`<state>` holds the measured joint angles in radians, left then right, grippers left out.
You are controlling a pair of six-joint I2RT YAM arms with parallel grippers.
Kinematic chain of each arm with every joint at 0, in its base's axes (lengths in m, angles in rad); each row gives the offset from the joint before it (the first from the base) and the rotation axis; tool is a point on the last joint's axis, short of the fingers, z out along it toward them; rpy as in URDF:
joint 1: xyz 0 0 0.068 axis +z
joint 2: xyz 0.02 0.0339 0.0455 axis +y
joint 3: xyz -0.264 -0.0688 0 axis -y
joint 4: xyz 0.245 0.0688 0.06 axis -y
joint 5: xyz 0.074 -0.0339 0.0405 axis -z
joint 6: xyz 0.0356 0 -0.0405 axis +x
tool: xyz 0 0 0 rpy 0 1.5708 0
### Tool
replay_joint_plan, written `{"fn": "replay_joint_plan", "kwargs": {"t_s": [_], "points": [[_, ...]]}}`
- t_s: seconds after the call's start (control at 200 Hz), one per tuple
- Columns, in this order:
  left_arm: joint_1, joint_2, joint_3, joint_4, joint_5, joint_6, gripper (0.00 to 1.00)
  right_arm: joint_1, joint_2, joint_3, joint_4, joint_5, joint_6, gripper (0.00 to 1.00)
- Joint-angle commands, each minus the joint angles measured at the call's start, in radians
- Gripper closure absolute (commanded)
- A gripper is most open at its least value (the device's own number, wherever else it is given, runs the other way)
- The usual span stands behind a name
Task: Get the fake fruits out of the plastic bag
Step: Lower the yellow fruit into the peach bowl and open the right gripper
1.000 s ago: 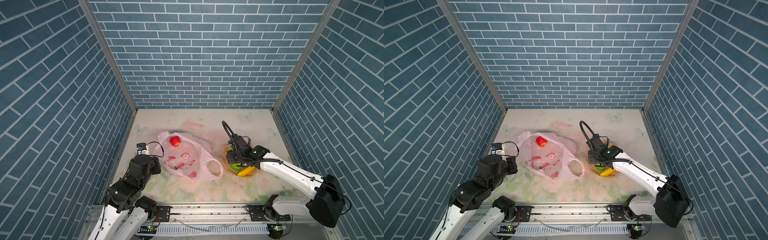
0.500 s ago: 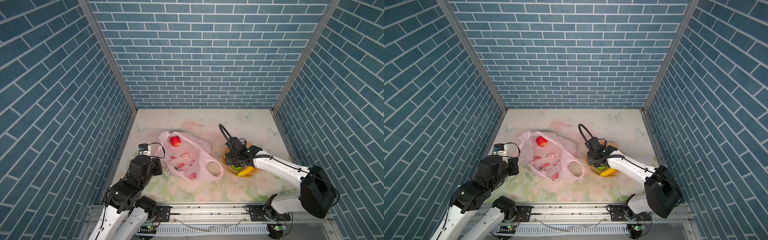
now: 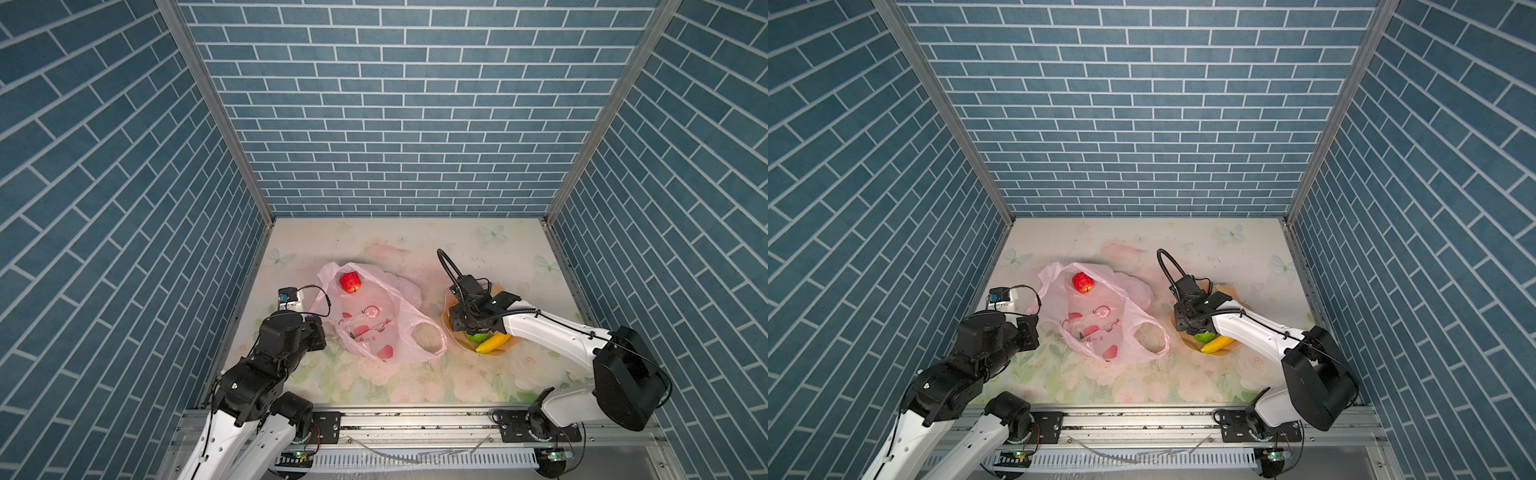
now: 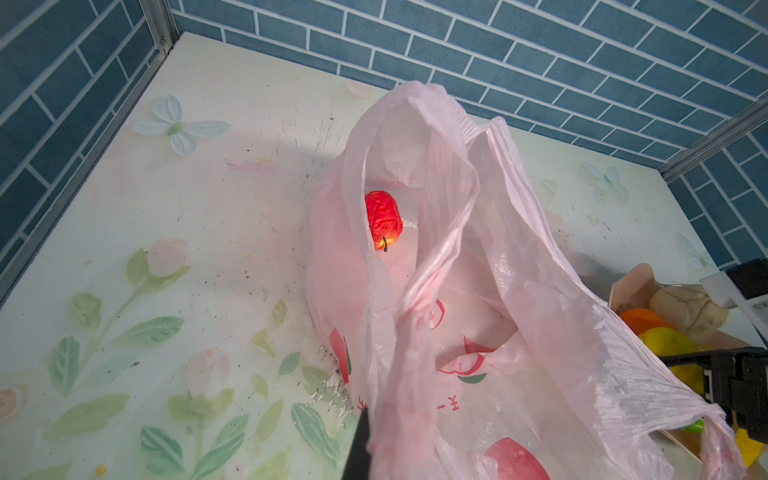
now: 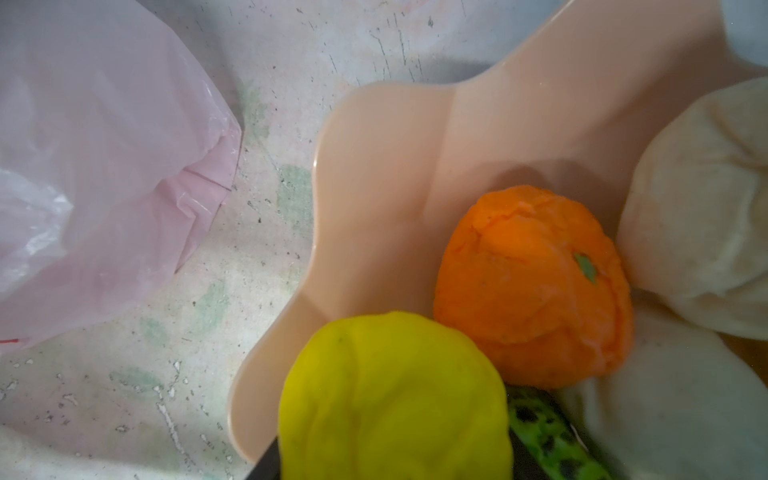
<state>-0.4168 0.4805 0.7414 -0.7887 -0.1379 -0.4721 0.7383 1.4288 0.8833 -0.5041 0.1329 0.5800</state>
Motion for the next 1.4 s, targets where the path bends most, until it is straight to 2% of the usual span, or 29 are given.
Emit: {"fn": "replay_joint_plan", "kwargs": {"t_s": [0.0, 0.14, 0.525, 0.725, 1.07, 1.395], "points": [[0.001, -0.009, -0.004, 0.005, -0.001, 0.004, 0.96, -0.007, 0.007, -0.026, -0.002, -0.008, 0.030, 0.52], [0.001, -0.006, -0.003, 0.012, 0.000, 0.005, 0.96, -0.007, 0.010, -0.023, -0.001, -0.009, 0.028, 0.45], [0.000, 0.003, 0.000, 0.019, 0.001, 0.013, 0.96, -0.005, 0.009, -0.009, -0.009, -0.004, 0.024, 0.38], [0.000, 0.004, 0.001, 0.021, 0.001, 0.013, 0.96, -0.007, 0.004, -0.003, -0.016, 0.002, 0.021, 0.30], [0.000, 0.007, -0.005, 0.031, 0.000, 0.016, 0.96, -0.006, -0.014, 0.012, -0.035, 0.013, 0.011, 0.28], [0.000, 0.042, -0.005, 0.063, 0.007, 0.024, 0.96, -0.007, -0.096, 0.064, -0.121, 0.045, -0.014, 0.24]]}}
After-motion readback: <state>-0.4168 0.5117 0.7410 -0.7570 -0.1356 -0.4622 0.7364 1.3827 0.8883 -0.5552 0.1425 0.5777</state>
